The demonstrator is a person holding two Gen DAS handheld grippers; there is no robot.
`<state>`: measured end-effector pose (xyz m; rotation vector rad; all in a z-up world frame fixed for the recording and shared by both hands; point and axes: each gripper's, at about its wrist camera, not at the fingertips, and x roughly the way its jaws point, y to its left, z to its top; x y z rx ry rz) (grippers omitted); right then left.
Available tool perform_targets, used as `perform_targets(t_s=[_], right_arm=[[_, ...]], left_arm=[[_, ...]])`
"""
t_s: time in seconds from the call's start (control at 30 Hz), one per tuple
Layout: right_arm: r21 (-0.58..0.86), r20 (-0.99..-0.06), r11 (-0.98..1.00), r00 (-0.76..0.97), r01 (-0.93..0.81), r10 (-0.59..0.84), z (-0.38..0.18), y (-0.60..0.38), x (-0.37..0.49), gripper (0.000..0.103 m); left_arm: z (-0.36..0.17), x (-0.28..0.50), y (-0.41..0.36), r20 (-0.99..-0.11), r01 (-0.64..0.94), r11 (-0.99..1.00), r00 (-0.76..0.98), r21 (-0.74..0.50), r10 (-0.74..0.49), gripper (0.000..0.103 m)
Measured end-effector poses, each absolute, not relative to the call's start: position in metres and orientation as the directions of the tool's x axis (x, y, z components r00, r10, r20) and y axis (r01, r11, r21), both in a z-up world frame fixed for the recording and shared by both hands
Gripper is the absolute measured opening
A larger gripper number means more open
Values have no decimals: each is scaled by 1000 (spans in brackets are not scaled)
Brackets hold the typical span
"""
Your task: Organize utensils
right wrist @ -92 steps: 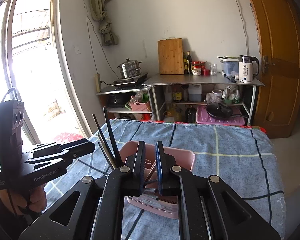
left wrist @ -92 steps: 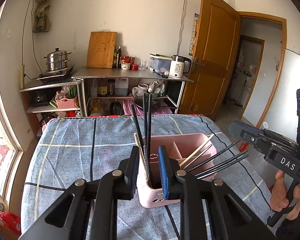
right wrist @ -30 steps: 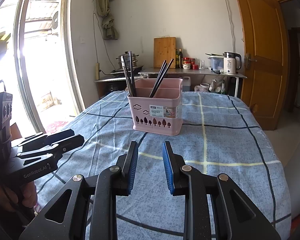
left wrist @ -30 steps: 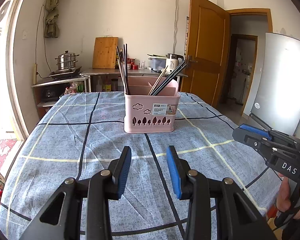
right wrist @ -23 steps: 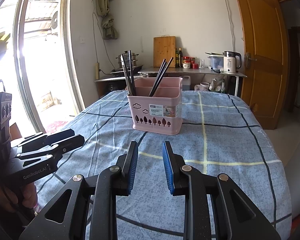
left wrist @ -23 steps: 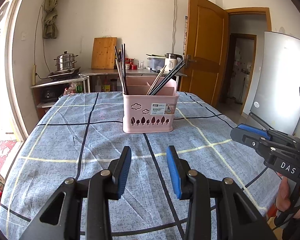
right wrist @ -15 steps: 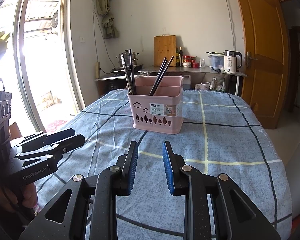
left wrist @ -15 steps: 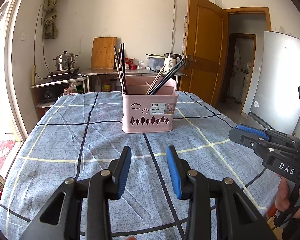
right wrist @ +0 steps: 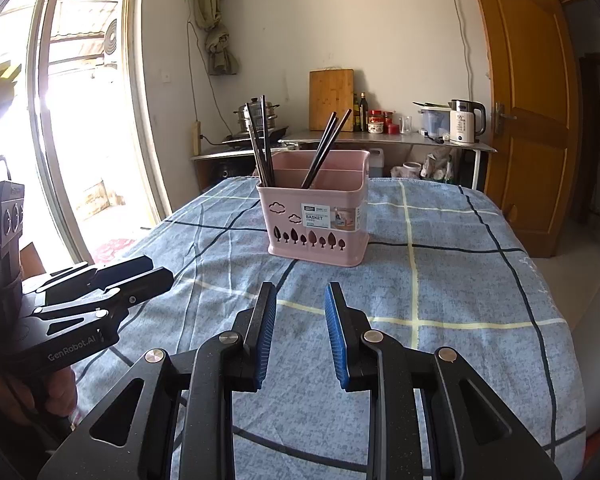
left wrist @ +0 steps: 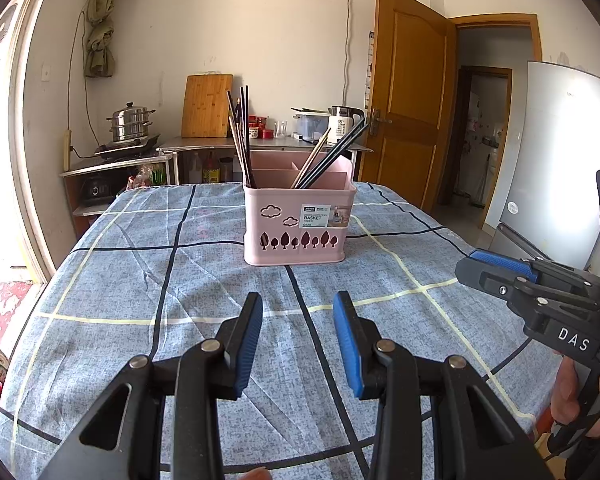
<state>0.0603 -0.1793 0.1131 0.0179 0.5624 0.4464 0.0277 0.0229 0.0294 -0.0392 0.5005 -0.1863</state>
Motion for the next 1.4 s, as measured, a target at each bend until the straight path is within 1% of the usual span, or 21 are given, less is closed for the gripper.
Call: perform_targets(t_s=[1.4], right_arm=[[139, -526, 906, 745, -400, 410, 109, -180, 60, 26]], left_arm=[[28, 27, 16, -474, 176, 982, 860, -72, -189, 39]])
